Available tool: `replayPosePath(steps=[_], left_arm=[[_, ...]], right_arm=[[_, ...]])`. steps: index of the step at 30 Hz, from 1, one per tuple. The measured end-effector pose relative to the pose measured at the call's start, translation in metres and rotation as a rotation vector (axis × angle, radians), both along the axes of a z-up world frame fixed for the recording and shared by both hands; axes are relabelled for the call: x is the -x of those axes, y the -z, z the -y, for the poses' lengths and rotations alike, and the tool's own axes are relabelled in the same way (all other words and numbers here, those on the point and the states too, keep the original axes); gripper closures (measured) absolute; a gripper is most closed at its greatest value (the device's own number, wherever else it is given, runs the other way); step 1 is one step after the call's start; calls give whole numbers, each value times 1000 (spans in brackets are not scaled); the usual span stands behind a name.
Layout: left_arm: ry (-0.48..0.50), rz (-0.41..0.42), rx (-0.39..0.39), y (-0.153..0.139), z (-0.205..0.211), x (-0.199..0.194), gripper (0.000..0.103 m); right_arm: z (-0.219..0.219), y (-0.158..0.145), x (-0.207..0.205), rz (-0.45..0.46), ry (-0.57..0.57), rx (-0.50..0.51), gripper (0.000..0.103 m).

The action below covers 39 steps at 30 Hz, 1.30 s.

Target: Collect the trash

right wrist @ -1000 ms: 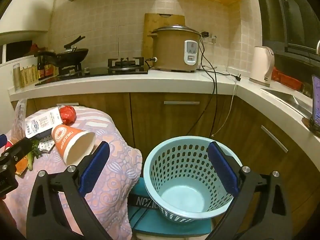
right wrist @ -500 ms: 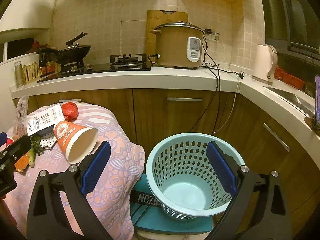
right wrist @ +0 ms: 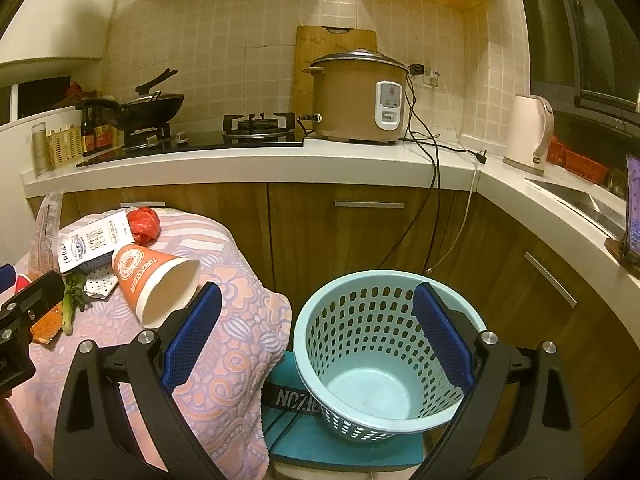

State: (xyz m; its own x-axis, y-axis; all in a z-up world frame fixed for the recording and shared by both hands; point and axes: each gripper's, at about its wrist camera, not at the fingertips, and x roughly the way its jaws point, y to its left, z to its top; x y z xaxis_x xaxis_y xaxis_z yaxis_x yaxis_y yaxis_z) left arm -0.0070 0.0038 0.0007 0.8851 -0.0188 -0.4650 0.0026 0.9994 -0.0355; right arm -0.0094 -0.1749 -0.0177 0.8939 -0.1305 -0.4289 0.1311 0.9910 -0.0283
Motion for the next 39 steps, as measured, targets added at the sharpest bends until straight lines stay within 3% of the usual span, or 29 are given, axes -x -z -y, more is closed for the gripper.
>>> replayPosePath(steps=[39], left_arm=[[-34, 11, 40, -4, -24, 6, 8]], right_arm=[[-11, -2, -2, 3, -15, 15, 13]])
